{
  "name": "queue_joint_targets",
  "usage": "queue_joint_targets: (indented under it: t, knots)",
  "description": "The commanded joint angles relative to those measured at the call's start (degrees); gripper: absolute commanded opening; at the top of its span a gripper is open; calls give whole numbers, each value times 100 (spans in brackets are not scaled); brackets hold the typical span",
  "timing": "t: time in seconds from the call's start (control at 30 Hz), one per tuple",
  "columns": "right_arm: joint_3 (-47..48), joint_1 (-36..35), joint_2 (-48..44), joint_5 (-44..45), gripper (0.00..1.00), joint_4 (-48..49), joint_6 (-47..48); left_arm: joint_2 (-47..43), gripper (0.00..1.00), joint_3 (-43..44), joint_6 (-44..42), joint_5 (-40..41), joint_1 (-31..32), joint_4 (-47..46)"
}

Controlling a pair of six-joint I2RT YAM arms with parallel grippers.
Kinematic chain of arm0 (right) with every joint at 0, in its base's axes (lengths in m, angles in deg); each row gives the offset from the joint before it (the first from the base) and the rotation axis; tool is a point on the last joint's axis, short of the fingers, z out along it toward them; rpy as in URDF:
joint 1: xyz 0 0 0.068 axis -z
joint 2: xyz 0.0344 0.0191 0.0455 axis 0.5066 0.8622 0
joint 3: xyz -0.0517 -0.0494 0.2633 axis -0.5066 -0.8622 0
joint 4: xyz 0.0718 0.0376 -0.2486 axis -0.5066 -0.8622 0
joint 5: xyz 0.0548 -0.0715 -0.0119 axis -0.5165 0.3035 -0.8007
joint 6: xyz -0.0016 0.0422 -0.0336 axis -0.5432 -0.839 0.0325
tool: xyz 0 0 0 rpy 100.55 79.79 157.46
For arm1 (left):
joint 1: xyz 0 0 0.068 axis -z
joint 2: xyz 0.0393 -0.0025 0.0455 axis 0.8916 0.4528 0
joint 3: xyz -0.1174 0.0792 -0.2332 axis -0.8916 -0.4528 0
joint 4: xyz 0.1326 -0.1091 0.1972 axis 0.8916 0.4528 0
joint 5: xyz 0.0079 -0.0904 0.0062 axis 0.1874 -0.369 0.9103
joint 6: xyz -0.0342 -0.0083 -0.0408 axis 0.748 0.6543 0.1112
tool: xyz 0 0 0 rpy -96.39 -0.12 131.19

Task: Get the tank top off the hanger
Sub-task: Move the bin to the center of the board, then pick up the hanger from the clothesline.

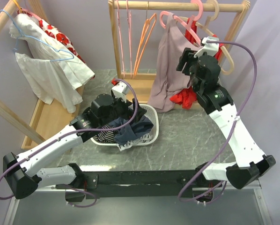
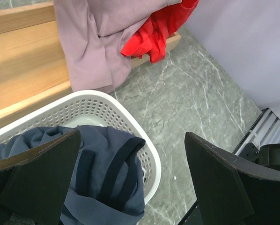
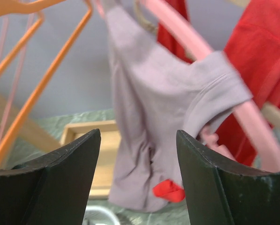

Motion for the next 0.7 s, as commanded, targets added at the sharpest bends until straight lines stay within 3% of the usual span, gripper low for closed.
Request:
queue_joint_targets:
  t: [0.0,0.67]
  knots:
    - [672,393,133,283,73,210,199,-13,100,145,-27,-181,0,-313]
    - [964,1052,714,-121,73,43,278,171,99,171,-106,-207,0,-375]
